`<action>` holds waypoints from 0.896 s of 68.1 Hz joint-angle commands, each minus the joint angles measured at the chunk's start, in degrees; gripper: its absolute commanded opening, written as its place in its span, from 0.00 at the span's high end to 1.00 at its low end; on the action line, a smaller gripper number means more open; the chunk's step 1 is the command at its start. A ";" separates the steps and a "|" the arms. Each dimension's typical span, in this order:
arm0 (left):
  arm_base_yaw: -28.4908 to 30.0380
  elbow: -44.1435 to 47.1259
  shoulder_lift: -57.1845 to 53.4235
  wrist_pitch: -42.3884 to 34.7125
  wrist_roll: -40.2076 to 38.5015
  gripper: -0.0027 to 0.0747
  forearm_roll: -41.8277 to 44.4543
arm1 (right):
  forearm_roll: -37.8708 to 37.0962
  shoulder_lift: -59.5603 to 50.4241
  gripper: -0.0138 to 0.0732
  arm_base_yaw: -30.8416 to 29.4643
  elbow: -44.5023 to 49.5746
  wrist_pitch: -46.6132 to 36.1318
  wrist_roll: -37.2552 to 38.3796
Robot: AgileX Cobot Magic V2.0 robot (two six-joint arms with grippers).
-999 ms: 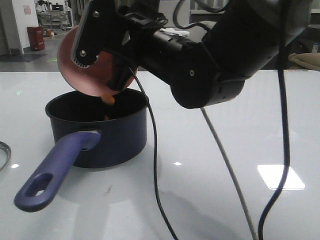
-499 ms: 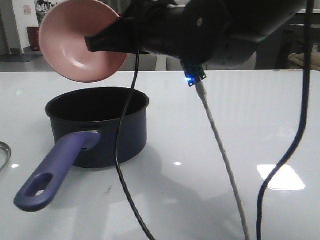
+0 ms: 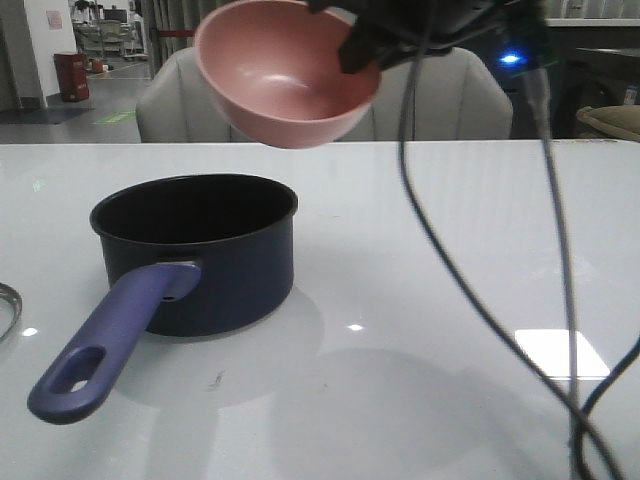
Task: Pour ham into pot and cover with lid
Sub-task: 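Carry the empty bowl back and set it down with the right gripper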
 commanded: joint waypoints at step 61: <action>-0.40 -1.42 0.57 -4.53 -0.03 0.17 -0.50 | -8.11 8.86 0.44 -22.27 -1.50 25.99 -0.58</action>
